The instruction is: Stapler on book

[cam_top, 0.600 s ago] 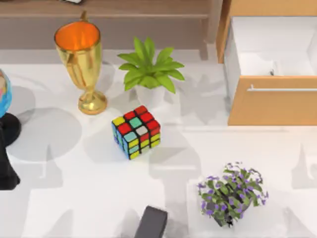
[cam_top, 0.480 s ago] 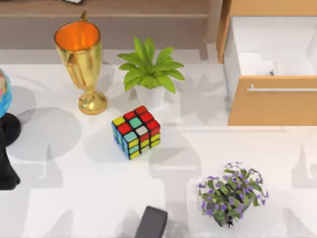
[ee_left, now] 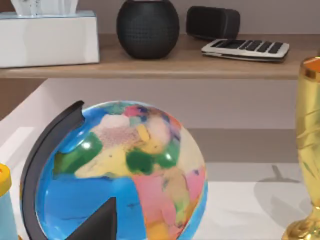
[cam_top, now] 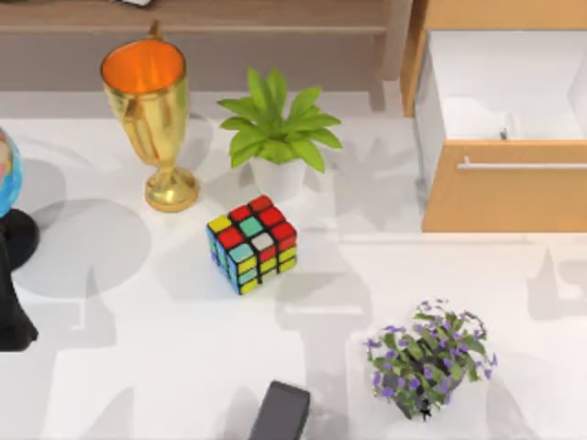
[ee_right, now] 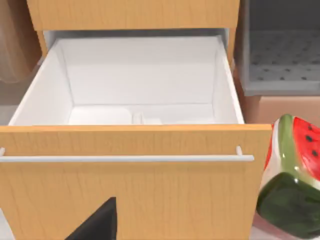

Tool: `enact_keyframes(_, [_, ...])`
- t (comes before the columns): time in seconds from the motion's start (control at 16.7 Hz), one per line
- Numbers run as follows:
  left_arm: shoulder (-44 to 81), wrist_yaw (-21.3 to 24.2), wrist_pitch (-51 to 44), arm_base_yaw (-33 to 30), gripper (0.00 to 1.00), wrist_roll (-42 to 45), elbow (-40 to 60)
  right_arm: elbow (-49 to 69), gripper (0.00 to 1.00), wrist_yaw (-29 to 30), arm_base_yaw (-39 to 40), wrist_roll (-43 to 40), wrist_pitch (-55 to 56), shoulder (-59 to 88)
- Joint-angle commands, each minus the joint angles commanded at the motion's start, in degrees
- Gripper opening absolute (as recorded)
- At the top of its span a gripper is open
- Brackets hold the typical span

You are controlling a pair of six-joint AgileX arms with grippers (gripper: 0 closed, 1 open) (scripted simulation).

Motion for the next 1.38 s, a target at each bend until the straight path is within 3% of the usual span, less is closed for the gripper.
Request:
enact_keyframes(0.9, [0.0,0.0,0.0,0.0,1.00,0.0,0.0,85.9,1.00,0.5,5.3,5.1,-46.0,96.8])
enact_keyframes(1.14, [0.0,0.0,0.0,0.0,1.00,0.0,0.0,100.4,1.00,0.7,6.1,6.2,-54.7,112.0])
enact_keyframes(1.38, [0.0,0.0,0.0,0.0,1.00,0.0,0.0,106.9,1.00,0.7,6.1,6.9,-58.4,117.6])
